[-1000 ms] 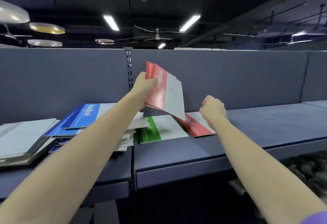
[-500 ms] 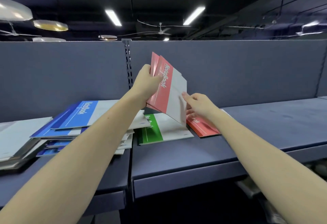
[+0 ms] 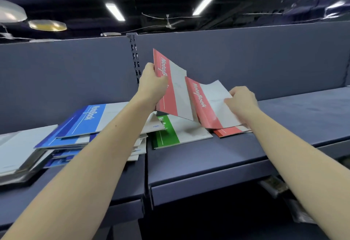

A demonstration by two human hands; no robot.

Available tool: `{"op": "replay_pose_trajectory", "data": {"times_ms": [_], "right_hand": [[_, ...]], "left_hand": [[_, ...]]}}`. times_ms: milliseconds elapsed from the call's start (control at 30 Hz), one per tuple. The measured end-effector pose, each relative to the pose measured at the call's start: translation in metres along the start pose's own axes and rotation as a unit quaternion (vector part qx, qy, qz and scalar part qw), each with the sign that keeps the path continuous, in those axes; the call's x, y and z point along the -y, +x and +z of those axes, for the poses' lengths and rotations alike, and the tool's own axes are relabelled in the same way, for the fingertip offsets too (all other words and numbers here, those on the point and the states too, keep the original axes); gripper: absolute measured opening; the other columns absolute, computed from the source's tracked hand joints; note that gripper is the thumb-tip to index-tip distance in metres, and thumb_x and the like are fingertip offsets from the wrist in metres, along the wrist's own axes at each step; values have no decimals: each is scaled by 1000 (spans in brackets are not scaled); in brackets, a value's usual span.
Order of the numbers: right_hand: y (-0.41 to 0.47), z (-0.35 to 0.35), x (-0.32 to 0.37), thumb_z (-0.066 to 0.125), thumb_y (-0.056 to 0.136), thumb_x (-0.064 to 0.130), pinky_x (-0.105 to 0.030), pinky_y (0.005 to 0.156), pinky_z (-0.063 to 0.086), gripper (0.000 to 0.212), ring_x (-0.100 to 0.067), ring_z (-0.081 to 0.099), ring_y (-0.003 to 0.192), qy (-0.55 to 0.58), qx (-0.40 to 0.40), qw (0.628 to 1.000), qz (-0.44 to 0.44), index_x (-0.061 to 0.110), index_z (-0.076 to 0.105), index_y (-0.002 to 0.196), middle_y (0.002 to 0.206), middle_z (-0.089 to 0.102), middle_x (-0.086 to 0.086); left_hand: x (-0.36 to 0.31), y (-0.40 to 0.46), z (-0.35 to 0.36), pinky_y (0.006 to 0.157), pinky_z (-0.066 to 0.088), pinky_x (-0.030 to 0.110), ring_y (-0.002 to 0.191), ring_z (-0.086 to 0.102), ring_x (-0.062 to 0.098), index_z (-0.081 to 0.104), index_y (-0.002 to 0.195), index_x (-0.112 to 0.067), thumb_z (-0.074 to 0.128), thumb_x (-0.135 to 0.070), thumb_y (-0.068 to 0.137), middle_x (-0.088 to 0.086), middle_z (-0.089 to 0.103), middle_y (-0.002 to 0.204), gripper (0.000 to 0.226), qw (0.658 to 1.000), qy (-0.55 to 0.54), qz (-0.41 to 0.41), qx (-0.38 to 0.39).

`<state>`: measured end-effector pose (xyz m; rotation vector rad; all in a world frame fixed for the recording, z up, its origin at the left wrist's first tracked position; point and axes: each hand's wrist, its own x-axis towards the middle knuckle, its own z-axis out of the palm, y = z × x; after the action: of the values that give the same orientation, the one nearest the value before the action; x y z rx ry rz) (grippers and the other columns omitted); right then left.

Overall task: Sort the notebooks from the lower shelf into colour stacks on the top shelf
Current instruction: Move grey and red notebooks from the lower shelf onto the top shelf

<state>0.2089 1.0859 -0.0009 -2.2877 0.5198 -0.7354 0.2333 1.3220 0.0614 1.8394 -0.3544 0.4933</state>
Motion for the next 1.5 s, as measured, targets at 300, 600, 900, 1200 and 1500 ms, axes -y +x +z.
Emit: {"op": "replay_pose_trajectory", "data": {"times_ms": [300, 600, 900, 1200, 1500], "right_hand": [[-10, 0, -4, 49, 90, 5, -41, 93, 42, 26, -36, 46, 115, -178, -3, 984, -22, 11, 54, 115, 123, 51, -16], [-33, 11, 27, 58, 101, 32, -28, 58, 54, 27, -16, 64, 60, 251, 201, 944, -74, 6, 64, 98, 82, 70, -9], [-16, 5, 18, 64, 91, 26, -28, 61, 44, 19, -13, 57, 74, 227, 88, 967, -73, 16, 61, 107, 80, 64, 5], [-15, -7, 5, 40, 88, 10, -32, 69, 46, 34, -28, 57, 96, 50, 49, 997, -22, 16, 61, 113, 106, 63, -6], [-16, -8, -8, 48, 88, 10, -35, 80, 35, 17, -36, 46, 113, -212, 23, 977, 18, 13, 50, 105, 124, 50, -16]], "left_hand": [[-5, -5, 1, 72, 55, 37, 84, 62, 16, 47, 108, -15, 46, -11, 97, -4, 57, 96, 12, 1000, -14, 11, 8], [-9, -11, 9, 65, 51, 32, 82, 58, 18, 44, 109, -15, 42, -10, 98, 0, 55, 99, 12, 997, -43, -11, 68], [-7, -12, 10, 51, 61, 40, 75, 72, 33, 55, 112, 2, 48, 0, 89, 18, 69, 100, 24, 993, 25, -38, 105], [-5, -14, 6, 50, 58, 37, 59, 71, 35, 58, 105, -3, 44, 0, 94, 25, 69, 85, 18, 991, 7, -42, 125], [-2, -13, 8, 53, 60, 39, 63, 73, 30, 61, 105, -10, 45, -7, 96, 15, 73, 86, 19, 986, 61, -7, 152]]}}
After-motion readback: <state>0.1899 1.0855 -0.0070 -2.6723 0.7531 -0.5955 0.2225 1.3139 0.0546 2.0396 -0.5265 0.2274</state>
